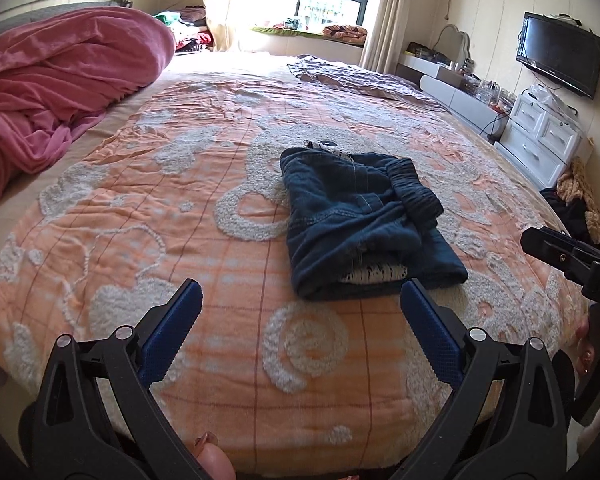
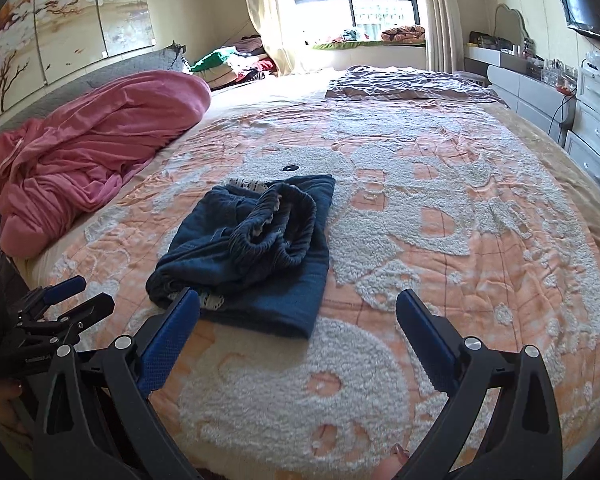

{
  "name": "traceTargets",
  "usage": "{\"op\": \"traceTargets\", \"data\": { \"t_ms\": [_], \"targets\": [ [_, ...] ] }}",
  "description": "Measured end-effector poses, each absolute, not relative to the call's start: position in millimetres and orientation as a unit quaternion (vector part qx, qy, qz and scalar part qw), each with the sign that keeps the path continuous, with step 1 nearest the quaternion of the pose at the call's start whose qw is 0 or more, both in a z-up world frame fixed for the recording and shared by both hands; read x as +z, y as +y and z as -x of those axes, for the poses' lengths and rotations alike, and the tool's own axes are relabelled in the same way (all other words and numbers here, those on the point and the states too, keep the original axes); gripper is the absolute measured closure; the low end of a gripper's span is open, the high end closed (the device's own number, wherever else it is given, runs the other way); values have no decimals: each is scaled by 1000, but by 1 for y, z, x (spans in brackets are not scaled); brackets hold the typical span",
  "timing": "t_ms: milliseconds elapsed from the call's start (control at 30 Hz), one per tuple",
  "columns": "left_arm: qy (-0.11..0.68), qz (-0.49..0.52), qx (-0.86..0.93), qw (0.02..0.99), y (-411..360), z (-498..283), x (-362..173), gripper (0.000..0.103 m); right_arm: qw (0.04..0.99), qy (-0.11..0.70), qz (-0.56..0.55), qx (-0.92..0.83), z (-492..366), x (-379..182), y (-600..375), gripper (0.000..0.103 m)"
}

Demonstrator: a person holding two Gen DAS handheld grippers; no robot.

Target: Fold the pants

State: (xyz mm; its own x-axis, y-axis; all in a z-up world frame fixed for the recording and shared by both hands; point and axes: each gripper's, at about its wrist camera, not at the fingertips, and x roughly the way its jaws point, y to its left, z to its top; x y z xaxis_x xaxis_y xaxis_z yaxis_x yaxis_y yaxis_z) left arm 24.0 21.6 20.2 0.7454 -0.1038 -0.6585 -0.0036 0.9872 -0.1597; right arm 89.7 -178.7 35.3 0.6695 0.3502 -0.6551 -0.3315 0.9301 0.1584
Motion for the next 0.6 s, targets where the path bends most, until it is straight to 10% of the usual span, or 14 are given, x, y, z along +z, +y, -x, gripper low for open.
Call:
{"op": "traceTargets", "data": {
  "t_ms": [600],
  "targets": [
    [380,65,-28,922,-1,18,-18,10,905,392,-21,165,-41,-10,-194,5]
  ]
}}
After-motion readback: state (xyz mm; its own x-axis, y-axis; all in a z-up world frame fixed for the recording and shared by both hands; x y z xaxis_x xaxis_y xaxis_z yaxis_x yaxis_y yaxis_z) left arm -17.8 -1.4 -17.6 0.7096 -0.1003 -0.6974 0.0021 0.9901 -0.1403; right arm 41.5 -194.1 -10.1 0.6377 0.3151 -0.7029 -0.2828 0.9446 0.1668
